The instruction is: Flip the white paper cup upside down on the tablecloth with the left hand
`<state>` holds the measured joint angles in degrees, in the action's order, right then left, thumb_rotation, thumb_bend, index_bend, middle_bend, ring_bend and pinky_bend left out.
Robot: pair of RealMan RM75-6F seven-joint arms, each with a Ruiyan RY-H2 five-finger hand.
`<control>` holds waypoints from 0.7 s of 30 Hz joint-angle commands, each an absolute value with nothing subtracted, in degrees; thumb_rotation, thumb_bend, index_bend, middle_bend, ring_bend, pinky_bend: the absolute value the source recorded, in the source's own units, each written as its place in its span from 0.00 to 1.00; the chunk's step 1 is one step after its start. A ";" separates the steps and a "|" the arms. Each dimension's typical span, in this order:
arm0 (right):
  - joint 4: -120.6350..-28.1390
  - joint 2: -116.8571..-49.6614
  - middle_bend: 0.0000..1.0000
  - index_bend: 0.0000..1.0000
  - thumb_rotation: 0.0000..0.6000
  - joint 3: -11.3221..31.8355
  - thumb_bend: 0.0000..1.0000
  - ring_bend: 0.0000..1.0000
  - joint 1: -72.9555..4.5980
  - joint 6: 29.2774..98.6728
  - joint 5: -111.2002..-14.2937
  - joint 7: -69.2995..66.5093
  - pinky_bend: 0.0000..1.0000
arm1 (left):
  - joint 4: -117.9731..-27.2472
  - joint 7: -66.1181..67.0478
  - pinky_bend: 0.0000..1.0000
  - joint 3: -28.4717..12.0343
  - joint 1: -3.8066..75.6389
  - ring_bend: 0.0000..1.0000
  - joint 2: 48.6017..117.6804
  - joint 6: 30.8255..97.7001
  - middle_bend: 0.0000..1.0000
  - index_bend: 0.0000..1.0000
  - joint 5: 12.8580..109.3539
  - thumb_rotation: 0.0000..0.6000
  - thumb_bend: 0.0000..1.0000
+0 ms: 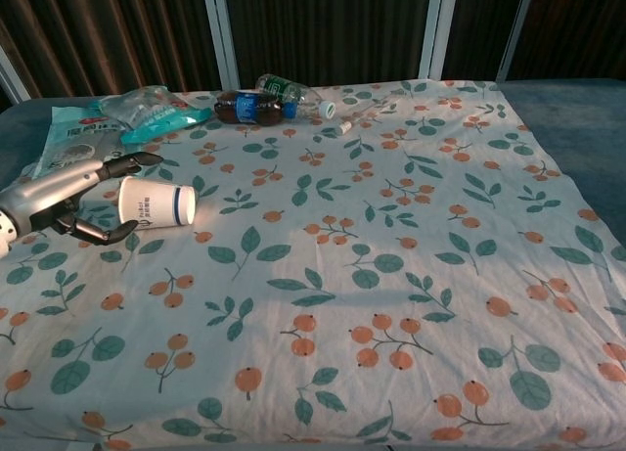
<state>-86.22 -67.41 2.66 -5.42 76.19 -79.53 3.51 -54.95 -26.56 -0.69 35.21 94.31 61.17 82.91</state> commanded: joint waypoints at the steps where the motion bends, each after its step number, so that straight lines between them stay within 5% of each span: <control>1: -86.19 -67.38 0.00 0.00 0.91 2.72 0.00 0.00 -5.44 76.22 -79.47 3.50 0.00 | -60.47 -19.61 0.00 -0.82 35.90 0.00 90.26 60.03 0.00 0.00 83.11 1.00 0.40; 9: -86.31 -67.71 0.00 0.00 0.91 2.65 0.00 0.00 -5.83 75.70 -79.57 3.87 0.00 | -84.04 14.27 0.00 -6.29 39.70 0.00 77.29 54.66 0.00 0.00 70.81 1.00 0.32; 16: -86.21 -68.03 0.00 0.00 0.91 2.57 0.00 0.00 -5.88 75.53 -79.38 4.01 0.00 | -94.66 45.65 0.00 -9.61 46.07 0.00 77.11 56.83 0.00 0.00 52.78 1.00 0.32; 21: -85.98 -67.92 0.00 0.00 0.91 2.42 0.00 0.00 -5.54 75.81 -79.33 3.44 0.00 | -92.92 57.06 0.00 -9.76 52.92 0.00 80.16 54.09 0.00 0.00 38.66 1.00 0.32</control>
<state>-86.01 -67.94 2.44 -5.59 75.76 -79.32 3.49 -89.47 46.42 -7.94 46.03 79.67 56.23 51.49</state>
